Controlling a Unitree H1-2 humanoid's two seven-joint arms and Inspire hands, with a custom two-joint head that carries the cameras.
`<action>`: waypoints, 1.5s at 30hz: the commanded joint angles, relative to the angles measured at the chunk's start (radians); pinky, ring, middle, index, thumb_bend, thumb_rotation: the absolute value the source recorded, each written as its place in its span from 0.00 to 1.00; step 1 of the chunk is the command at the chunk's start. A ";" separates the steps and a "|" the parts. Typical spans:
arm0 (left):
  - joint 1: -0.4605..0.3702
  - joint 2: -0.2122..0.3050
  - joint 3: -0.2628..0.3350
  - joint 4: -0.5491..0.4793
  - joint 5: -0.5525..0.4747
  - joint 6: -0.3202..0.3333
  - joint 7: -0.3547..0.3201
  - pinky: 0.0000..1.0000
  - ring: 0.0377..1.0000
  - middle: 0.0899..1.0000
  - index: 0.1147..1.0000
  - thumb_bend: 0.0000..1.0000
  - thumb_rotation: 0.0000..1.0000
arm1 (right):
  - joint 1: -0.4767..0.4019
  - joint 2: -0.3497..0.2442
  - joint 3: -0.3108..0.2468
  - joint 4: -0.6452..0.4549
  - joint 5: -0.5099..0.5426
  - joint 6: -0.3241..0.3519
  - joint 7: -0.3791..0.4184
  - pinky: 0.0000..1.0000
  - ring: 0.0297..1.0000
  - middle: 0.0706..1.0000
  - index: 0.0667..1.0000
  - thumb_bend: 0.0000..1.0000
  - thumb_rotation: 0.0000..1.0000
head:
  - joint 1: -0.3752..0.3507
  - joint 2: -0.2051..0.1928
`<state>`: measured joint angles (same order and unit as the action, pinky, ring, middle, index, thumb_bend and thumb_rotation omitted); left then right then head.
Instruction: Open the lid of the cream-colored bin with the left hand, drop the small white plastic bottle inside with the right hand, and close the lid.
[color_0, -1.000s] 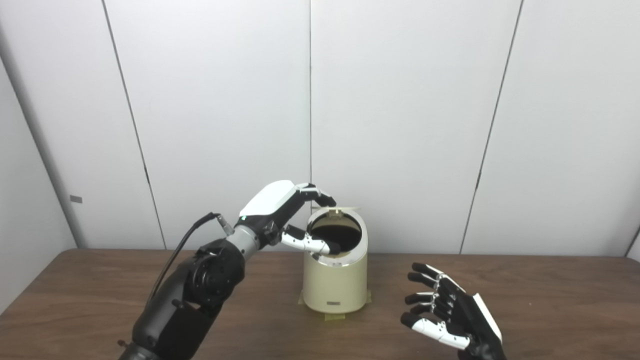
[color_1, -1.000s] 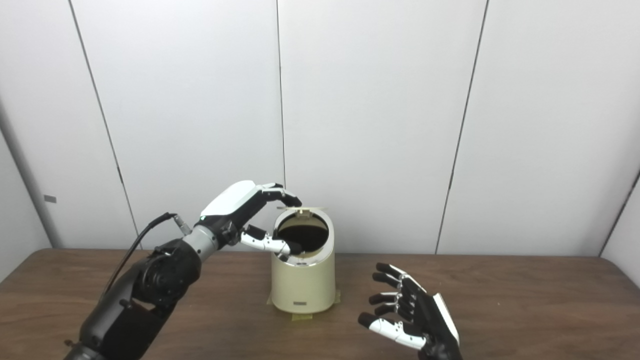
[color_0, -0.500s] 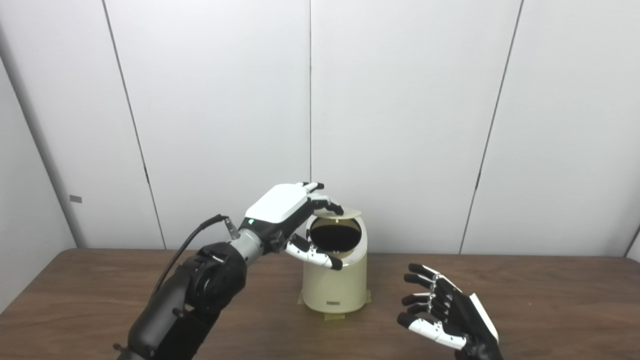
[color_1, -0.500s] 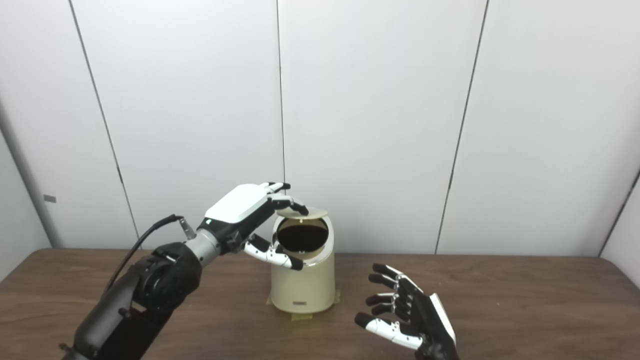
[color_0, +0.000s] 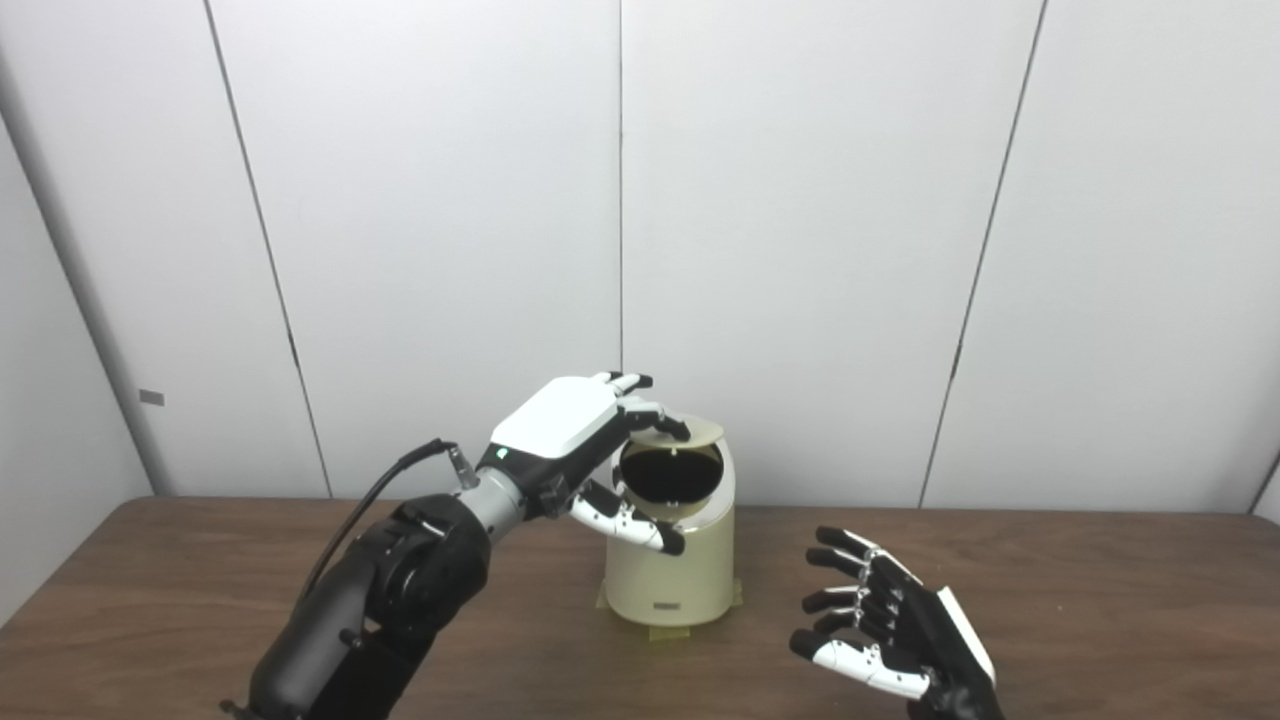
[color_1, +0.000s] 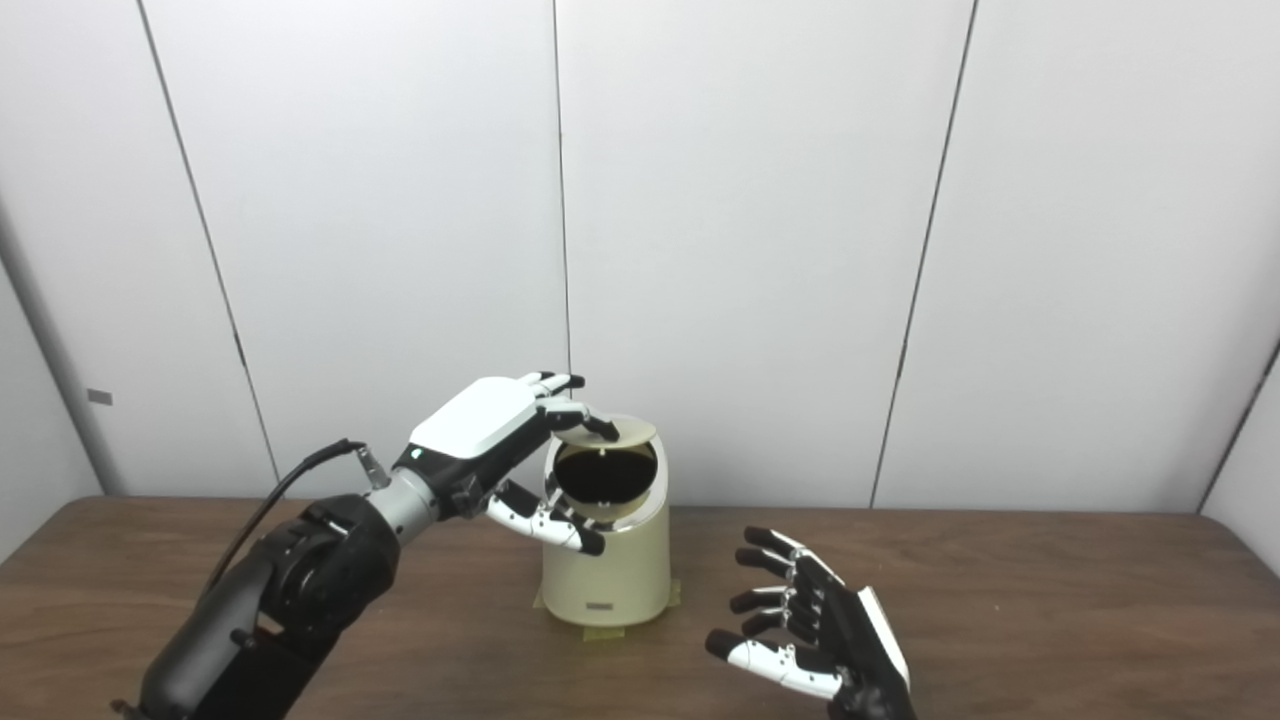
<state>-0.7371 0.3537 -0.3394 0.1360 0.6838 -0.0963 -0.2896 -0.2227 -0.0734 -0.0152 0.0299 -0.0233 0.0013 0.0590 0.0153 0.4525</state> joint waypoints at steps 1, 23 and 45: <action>-0.044 0.021 0.017 -0.038 0.007 0.000 0.007 1.00 0.97 0.77 0.75 0.98 0.45 | -0.036 0.000 0.000 -0.042 0.006 -0.008 -0.003 0.49 0.58 0.75 0.78 0.77 0.25 | 0.000 0.001; -0.040 0.030 -0.004 0.000 0.050 -0.006 -0.003 1.00 0.95 0.71 0.69 1.00 0.46 | -0.037 0.001 0.003 -0.054 0.012 0.005 0.000 0.48 0.58 0.75 0.78 0.78 0.25 | 0.001 0.006; -0.011 0.025 -0.073 0.019 0.112 -0.052 -0.004 1.00 0.94 0.72 0.72 1.00 0.47 | -0.039 0.008 0.006 -0.073 0.003 0.023 -0.007 0.47 0.56 0.74 0.78 0.76 0.23 | -0.007 0.020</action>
<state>-0.7256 0.3747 -0.3997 0.1747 0.7781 -0.1315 -0.2936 -0.2229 -0.0652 -0.0089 -0.0008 -0.0228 0.0390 0.0588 0.0077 0.4725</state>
